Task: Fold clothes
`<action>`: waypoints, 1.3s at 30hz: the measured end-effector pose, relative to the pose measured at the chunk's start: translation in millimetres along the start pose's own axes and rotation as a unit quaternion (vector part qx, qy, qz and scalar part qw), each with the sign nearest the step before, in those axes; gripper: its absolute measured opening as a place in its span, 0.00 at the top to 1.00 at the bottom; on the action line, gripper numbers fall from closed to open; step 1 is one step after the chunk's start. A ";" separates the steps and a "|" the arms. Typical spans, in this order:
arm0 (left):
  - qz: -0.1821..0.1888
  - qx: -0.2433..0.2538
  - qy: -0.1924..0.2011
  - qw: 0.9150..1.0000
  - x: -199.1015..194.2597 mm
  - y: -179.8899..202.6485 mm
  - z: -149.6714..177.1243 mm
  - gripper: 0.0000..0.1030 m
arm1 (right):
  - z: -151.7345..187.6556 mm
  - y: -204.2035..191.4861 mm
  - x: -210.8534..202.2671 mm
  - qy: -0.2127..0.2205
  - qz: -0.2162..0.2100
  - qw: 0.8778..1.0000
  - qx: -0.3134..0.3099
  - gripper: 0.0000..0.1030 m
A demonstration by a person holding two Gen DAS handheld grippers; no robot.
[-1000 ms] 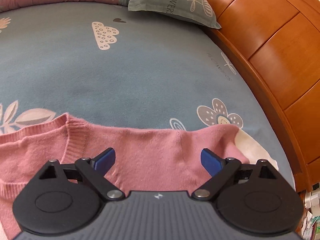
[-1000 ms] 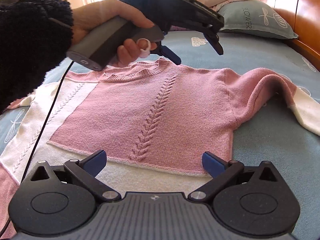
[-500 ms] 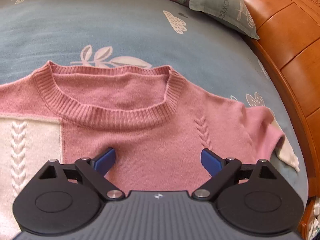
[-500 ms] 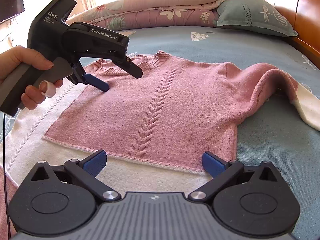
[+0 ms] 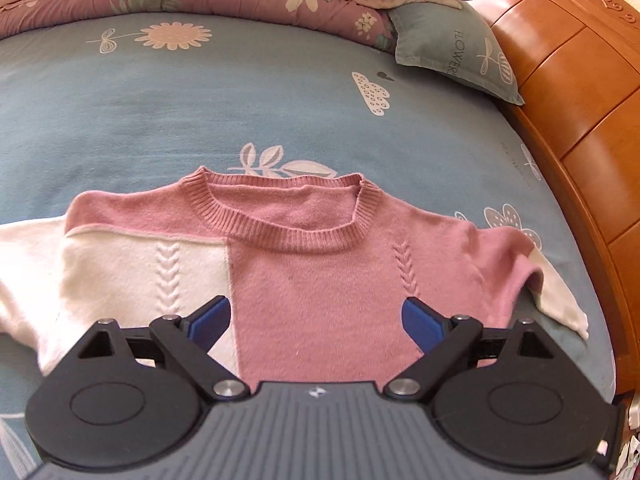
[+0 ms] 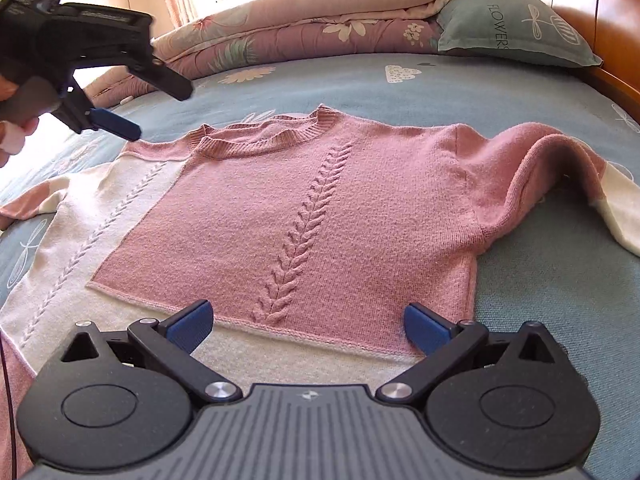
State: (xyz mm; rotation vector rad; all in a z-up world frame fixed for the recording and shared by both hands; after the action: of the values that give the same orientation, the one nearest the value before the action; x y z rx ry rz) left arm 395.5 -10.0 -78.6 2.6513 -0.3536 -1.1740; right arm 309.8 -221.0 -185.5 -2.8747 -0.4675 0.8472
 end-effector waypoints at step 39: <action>-0.045 -0.094 0.115 0.988 107.5 -173.1 -39.2 0.08 | 10.1 -20.3 5.3 -0.007 0.050 0.996 -0.076 0.00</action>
State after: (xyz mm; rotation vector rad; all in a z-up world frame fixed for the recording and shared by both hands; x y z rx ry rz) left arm 517.2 125.1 -178.5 2.6205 -0.0789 -0.8642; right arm 303.3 -200.0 -192.9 -3.0566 -0.4095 0.8825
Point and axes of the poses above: each gripper's, at about its wrist camera, not at the fingertips, and x roughly the way its jaws point, y to its right, z to its underside, the point moved 9 cm from there along x, roughly the way its jaws point, and after that the axes turned 12 degrees about y, right-handed, at the moved point
